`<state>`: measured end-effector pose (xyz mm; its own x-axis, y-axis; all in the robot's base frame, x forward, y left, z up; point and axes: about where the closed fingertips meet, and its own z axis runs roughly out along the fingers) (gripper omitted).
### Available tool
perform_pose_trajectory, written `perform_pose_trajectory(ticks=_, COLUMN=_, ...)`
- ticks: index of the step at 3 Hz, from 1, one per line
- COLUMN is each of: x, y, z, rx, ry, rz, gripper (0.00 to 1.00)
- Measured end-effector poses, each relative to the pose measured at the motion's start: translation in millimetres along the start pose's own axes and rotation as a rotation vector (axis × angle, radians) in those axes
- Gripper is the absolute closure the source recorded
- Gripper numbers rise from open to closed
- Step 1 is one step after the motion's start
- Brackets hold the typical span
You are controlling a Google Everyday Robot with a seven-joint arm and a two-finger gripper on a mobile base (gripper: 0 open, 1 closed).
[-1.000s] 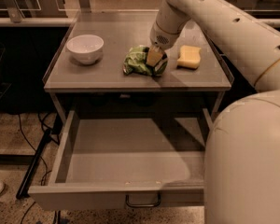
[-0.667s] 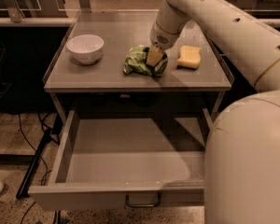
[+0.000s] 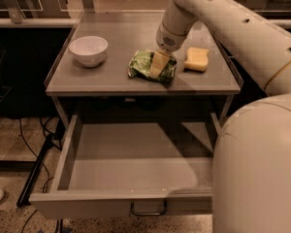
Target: Pick green jalapeno chip bag from top drawer and place on counter
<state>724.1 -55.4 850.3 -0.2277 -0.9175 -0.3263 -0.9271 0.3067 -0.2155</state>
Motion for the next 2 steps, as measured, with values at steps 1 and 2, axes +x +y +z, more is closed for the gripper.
perform_pose_trajectory(ticks=1, x=0.0, y=0.0, z=0.0, rx=0.0, ry=0.0, rz=0.0, gripper=0.0)
perform_pose_trajectory(ticks=2, x=0.0, y=0.0, z=0.0, rx=0.0, ry=0.0, rz=0.0, gripper=0.0)
